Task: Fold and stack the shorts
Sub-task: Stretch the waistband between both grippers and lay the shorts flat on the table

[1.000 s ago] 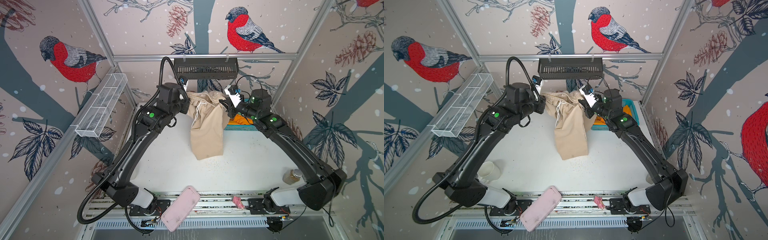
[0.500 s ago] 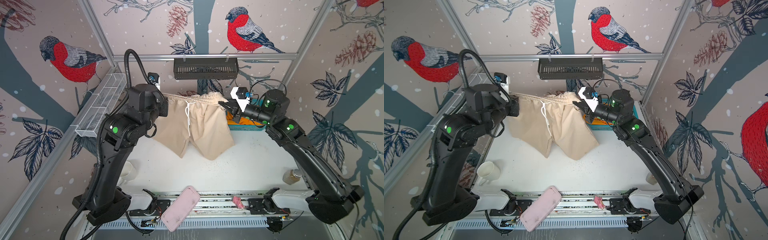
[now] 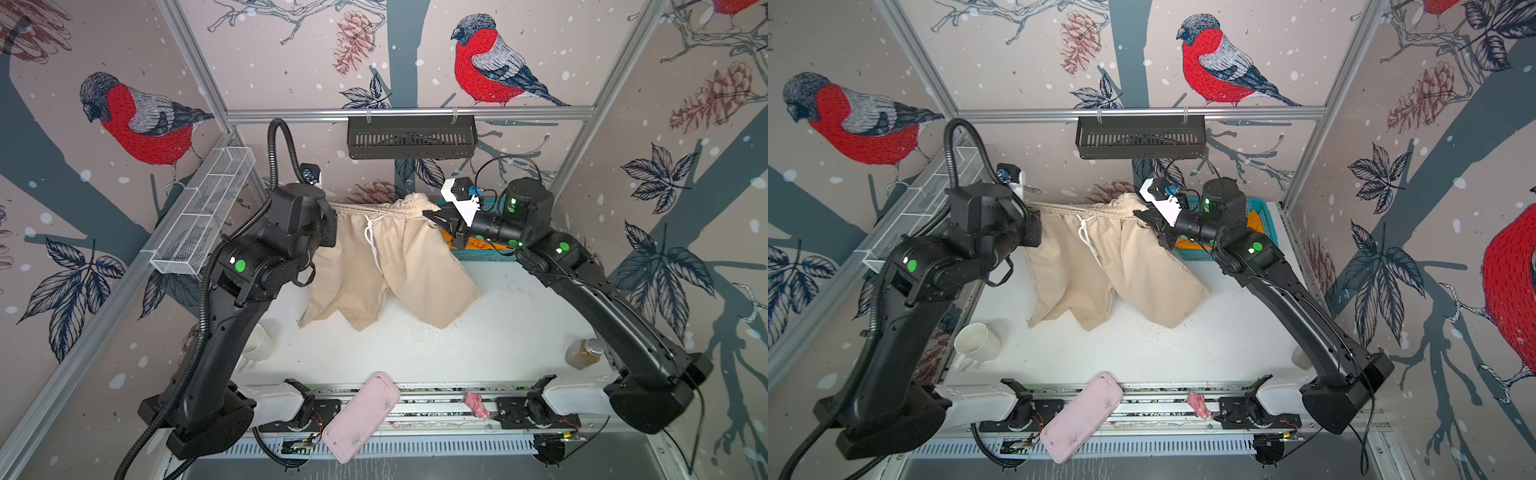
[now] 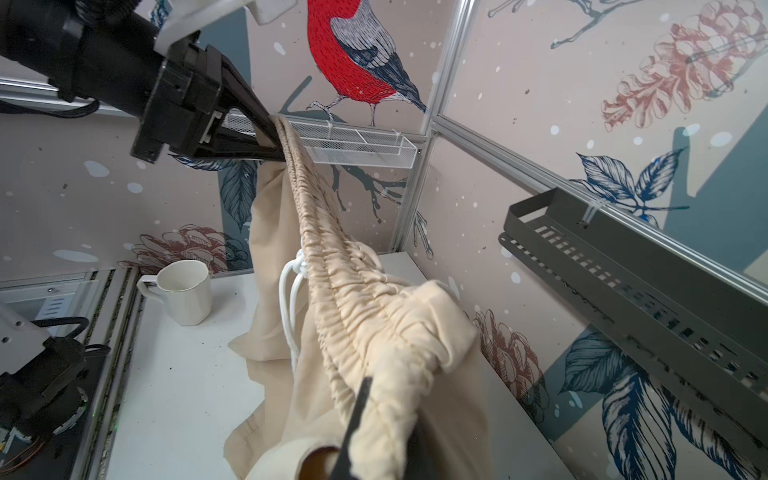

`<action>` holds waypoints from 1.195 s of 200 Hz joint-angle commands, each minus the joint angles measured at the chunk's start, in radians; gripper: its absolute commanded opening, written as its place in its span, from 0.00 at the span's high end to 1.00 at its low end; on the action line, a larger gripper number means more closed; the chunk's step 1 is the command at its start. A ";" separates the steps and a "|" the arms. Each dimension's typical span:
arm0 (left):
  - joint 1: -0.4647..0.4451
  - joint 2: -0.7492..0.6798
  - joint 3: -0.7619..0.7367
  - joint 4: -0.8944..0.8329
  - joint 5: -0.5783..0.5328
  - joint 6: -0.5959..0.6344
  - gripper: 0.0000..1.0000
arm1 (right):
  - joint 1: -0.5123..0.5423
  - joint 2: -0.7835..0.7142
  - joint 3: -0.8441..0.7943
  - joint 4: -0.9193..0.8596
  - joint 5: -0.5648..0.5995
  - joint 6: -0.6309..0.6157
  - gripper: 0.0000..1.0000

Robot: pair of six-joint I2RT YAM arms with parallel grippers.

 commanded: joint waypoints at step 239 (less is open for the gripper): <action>0.459 0.708 -0.238 0.700 0.173 0.121 0.94 | -0.128 1.005 0.494 0.217 0.040 0.063 0.43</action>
